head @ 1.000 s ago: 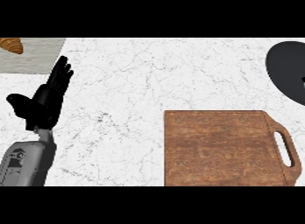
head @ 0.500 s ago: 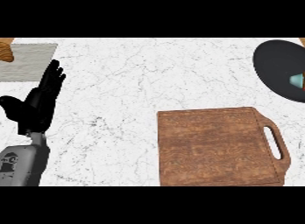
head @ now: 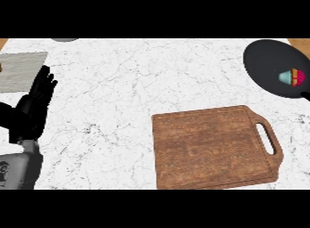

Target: Pick the cupcake from the cutting board and place it in the pan

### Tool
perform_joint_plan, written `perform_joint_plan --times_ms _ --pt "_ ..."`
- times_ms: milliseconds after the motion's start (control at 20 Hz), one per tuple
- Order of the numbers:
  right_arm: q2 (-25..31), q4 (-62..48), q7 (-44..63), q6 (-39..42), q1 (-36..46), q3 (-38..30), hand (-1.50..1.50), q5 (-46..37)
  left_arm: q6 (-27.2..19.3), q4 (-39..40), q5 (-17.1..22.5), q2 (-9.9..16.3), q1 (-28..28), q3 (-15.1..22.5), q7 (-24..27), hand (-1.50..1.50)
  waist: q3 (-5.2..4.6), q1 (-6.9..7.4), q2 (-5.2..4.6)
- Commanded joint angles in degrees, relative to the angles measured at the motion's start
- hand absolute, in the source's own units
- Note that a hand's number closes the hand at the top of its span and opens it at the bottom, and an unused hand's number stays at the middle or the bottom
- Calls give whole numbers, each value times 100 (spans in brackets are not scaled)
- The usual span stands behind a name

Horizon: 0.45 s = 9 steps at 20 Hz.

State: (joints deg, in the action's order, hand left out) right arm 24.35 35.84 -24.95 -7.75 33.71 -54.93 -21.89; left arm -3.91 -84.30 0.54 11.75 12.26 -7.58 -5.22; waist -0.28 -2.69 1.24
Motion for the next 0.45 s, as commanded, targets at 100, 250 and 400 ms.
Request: perform_joint_plan --times_ms 100,250,400 --pt "-799 1756 547 421 -816 208 -150 250 -82 -300 -10 -100 -272 50 -137 0 -6 -67 47" --pt "-1051 2803 1373 654 -1157 465 -150 171 -24 -150 -1 -25 -62 13 -114 0 -10 -86 19" --pt "-1560 4223 1871 638 -1765 677 -150 94 -48 -180 -38 -52 -133 33 -83 0 1 0 -22"
